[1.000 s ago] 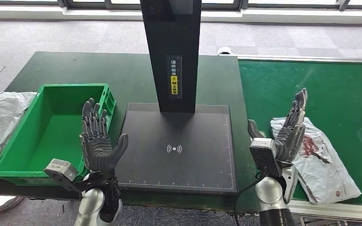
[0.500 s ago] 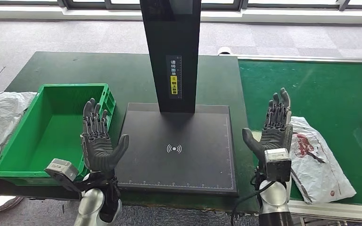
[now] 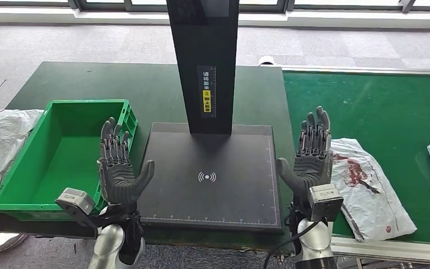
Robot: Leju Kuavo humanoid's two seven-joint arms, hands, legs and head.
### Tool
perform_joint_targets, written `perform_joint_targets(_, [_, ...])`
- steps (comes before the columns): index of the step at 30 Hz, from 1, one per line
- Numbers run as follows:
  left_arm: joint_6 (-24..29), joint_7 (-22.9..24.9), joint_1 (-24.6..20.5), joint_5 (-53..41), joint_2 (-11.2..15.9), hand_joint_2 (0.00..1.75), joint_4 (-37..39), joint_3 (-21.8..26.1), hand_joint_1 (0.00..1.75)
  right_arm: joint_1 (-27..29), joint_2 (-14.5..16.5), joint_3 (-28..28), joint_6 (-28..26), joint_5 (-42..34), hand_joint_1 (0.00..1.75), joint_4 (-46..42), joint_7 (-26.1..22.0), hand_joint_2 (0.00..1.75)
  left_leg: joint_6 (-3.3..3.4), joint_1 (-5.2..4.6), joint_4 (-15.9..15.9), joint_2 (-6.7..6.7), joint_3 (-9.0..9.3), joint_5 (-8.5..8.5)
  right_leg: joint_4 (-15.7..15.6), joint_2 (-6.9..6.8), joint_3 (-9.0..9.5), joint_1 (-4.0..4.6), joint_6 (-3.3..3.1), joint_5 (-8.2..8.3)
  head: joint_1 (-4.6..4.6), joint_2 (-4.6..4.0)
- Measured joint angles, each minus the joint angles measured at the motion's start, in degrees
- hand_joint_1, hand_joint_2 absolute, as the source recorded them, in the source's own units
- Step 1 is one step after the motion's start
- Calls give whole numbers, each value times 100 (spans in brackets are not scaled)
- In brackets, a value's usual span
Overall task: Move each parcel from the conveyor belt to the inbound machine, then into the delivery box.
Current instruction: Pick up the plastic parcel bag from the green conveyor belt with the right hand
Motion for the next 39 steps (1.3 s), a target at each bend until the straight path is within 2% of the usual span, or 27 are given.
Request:
perform_joint_targets(20, [85, -27, -35, -6, 0, 175, 195, 0, 0, -295, 40, 96, -111, -155, 0, 401, -70, 175, 0, 0, 0, -1, -1, 0, 0, 0, 0, 0, 0, 0, 0, 1])
perform_joint_targets(23, [138, -45, -33, -7, 1, 175, 194, 3, 0, -395, 36, 123, -501, 95, 0, 619, -43, 175, 0, 0, 0, 0, -1, 0, 0, 0, 1, 1, 0, 0, 0, 1])
perform_joint_targets(27, [198, -79, 9, 1, 2, 175, 137, 89, 0, -620, -33, 127, -1708, 1084, 0, 1107, 280, 175, 0, 0, 0, 0, -1, 1, 0, 0, 1, 1, 0, 0, 0, 1])
perform_joint_targets(29, [199, -84, 47, 7, 2, 175, 98, 139, 0, -724, -92, 127, -2062, 1404, 0, 1306, 431, 175, 0, 0, 0, 0, -1, 1, 0, 0, 1, 0, 0, 0, 0, 1])
perform_joint_targets(33, [197, -84, 102, 9, 0, 175, 62, 191, 0, -865, -218, 99, -2806, 2504, 0, 1613, 1243, 175, 0, 0, 1, -1, -1, 1, 0, -2, 1, -1, 1, 0, 0, 1])
perform_joint_targets(35, [192, -84, 140, 10, 0, 175, 59, 211, 0, -922, -301, 24, -2991, 2957, 0, 1725, 1523, 175, 1, -1, 1, -1, -1, 1, 0, -2, 1, -1, 1, 0, 0, 1])
perform_joint_targets(39, [186, -84, 173, 10, 0, 175, 59, 239, 0, -975, -395, -97, -2995, 3119, 0, 1845, 1580, 175, 1, -1, 1, -1, -1, 0, 0, -1, 0, -1, 1, 0, 0, 1])
